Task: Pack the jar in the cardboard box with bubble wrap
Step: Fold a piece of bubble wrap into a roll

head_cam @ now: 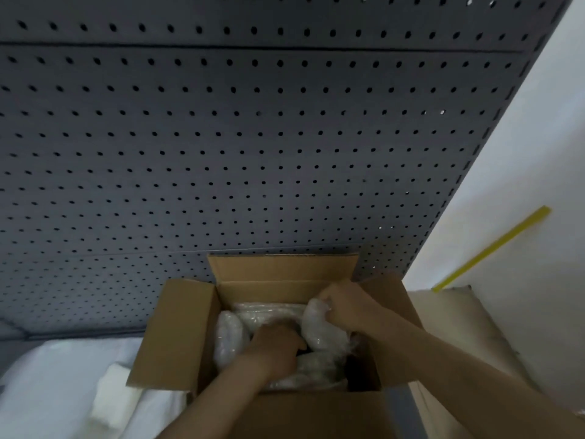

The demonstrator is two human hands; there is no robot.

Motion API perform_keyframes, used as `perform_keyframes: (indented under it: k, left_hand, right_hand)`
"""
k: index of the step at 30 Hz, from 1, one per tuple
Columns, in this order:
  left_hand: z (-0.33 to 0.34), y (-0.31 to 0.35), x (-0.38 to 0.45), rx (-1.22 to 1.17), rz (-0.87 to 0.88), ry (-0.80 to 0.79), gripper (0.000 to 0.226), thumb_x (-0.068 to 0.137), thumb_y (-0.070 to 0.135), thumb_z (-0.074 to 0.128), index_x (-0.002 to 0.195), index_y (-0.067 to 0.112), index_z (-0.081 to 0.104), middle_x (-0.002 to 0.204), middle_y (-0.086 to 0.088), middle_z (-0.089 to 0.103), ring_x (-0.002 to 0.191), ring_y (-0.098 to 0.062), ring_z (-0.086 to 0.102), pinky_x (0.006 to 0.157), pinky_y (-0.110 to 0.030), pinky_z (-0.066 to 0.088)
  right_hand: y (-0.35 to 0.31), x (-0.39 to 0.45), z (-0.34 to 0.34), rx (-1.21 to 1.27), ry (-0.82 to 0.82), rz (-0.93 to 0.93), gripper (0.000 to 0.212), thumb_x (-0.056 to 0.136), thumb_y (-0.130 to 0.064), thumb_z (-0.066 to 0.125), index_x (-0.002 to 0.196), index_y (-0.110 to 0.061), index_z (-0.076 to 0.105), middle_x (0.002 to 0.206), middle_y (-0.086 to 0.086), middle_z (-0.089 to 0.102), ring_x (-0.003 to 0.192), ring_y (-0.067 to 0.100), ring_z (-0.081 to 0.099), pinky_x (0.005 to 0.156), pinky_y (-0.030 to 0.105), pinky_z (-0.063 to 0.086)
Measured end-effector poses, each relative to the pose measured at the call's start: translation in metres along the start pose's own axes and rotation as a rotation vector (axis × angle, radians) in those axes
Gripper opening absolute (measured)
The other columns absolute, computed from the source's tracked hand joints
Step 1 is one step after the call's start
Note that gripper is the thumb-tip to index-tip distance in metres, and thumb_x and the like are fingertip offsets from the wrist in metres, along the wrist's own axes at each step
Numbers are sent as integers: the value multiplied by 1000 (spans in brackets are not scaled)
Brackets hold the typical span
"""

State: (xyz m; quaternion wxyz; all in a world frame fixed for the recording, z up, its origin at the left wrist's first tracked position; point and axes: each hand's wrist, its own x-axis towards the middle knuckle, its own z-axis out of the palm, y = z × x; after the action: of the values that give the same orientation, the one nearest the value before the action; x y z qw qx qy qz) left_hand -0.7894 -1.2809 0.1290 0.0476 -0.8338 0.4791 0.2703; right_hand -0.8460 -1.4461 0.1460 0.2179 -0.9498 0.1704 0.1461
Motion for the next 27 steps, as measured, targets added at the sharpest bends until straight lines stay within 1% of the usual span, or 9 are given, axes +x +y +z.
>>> perform_keyframes:
  k: [3, 6, 9, 12, 15, 19, 21, 24, 27]
  left_hand:
    - [5, -1, 0, -162, 8, -88, 34, 94, 19, 48, 124, 20, 63, 132, -5, 58, 123, -26, 52, 106, -40, 40]
    - [4, 1, -8, -275, 9, -175, 31, 94, 25, 46, 115, 22, 69, 122, -4, 65, 111, -24, 60, 99, -37, 47]
    - [3, 4, -9, -268, 10, -161, 29, 96, 24, 46, 115, 23, 68, 122, -4, 66, 109, -25, 60, 99, -35, 46]
    - [3, 9, -9, -267, -11, -160, 30, 98, 26, 44, 117, 22, 68, 124, -5, 64, 112, -25, 59, 102, -36, 44]
    - [5, 10, -9, -242, -25, -129, 33, 100, 22, 40, 122, 21, 65, 129, -7, 62, 118, -25, 56, 107, -38, 39]
    - [10, 12, -8, -159, -33, -111, 36, 100, 20, 37, 123, 21, 64, 130, -8, 61, 118, -28, 55, 108, -40, 36]
    - [15, 13, -6, -100, -36, -97, 35, 99, 20, 38, 121, 19, 65, 127, -10, 61, 116, -29, 55, 105, -41, 39]
    - [17, 15, -3, -41, -68, -61, 33, 99, 17, 40, 124, 6, 58, 129, -15, 56, 117, -32, 51, 101, -41, 40]
    - [17, 18, 0, -20, -81, -58, 34, 99, 14, 41, 129, 1, 52, 132, -17, 51, 119, -34, 48, 101, -42, 40]
  right_hand:
    - [3, 10, 13, -8, 35, 76, 23, 91, -14, 48, 101, -10, 68, 107, 10, 67, 103, 27, 62, 82, 29, 47]
    - [0, 14, 23, -31, 29, 89, 30, 93, -15, 46, 116, -6, 64, 121, 13, 63, 113, 29, 59, 92, 31, 47]
    - [-2, 18, 37, -37, -18, 75, 29, 92, -15, 48, 113, -5, 65, 122, 13, 63, 109, 29, 61, 91, 34, 50]
    - [-5, 15, 46, -153, 11, -17, 20, 99, -22, 38, 100, -13, 55, 108, 10, 57, 101, 29, 58, 85, 36, 48]
    - [-1, 12, 45, -30, -67, -35, 28, 89, -22, 58, 113, -8, 56, 117, 12, 51, 103, 28, 57, 86, 34, 48]
    - [15, 21, 36, 81, -134, -13, 20, 83, -23, 65, 96, -8, 65, 92, 11, 65, 86, 20, 61, 71, 29, 49]
    - [14, 26, 37, 97, -85, 20, 18, 85, -20, 63, 99, -9, 58, 100, 10, 63, 90, 20, 60, 74, 30, 49]
    - [4, 37, 49, -13, -51, 33, 12, 87, -12, 61, 84, -13, 49, 98, 8, 59, 93, 24, 60, 75, 31, 48]
    - [-1, 48, 61, -72, -75, 76, 32, 88, -4, 53, 60, -16, 40, 85, 7, 54, 94, 28, 63, 69, 29, 44]
